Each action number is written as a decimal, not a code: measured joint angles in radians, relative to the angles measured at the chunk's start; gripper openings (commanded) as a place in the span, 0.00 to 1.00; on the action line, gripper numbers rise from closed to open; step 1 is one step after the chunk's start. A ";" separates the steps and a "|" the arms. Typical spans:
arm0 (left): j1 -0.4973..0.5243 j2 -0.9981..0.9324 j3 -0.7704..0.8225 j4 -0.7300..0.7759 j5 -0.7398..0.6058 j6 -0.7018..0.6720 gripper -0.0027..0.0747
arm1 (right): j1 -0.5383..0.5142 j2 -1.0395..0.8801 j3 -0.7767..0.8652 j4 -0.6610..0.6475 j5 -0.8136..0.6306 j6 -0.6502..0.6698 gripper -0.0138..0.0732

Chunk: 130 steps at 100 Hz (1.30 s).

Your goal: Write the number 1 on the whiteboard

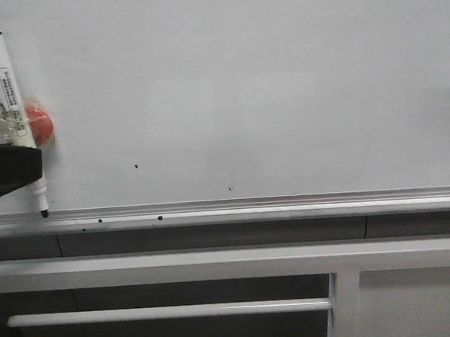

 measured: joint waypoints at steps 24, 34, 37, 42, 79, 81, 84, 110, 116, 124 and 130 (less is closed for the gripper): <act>0.000 -0.002 0.000 0.027 -0.010 -0.034 0.01 | 0.000 0.000 0.000 0.000 0.000 0.000 0.11; 0.000 -0.021 0.000 0.066 -0.010 -0.051 0.01 | 0.000 0.000 0.000 0.000 0.002 0.000 0.11; 0.000 -0.028 0.000 0.075 -0.008 -0.053 0.01 | 0.003 0.000 0.000 0.000 0.002 0.000 0.11; 0.000 -0.042 0.000 0.084 -0.008 -0.054 0.01 | 0.010 0.000 0.000 0.000 0.002 -0.005 0.11; 0.000 -0.090 0.031 0.291 0.018 -0.056 0.01 | 0.156 0.025 -0.033 0.241 0.041 -0.449 0.11; 0.000 -0.090 0.031 0.301 0.018 -0.056 0.01 | 0.166 0.034 -0.039 0.245 0.051 -0.464 0.11; 0.000 -0.090 0.031 0.312 0.018 -0.056 0.01 | 0.178 0.051 -0.055 0.253 0.062 -0.480 0.11; 0.000 -0.090 -0.053 0.485 0.230 -0.056 0.01 | 0.276 0.228 -0.184 0.279 0.136 -0.614 0.61; 0.000 -0.090 -0.092 0.525 0.290 -0.056 0.01 | 0.302 0.277 -0.207 0.281 0.144 -0.621 0.69; 0.000 -0.090 -0.154 0.576 0.378 -0.056 0.01 | 0.339 0.353 -0.237 0.285 0.154 -0.623 0.67; -0.002 -0.090 -0.191 0.614 0.432 -0.056 0.01 | 0.374 0.403 -0.255 0.290 0.156 -0.623 0.64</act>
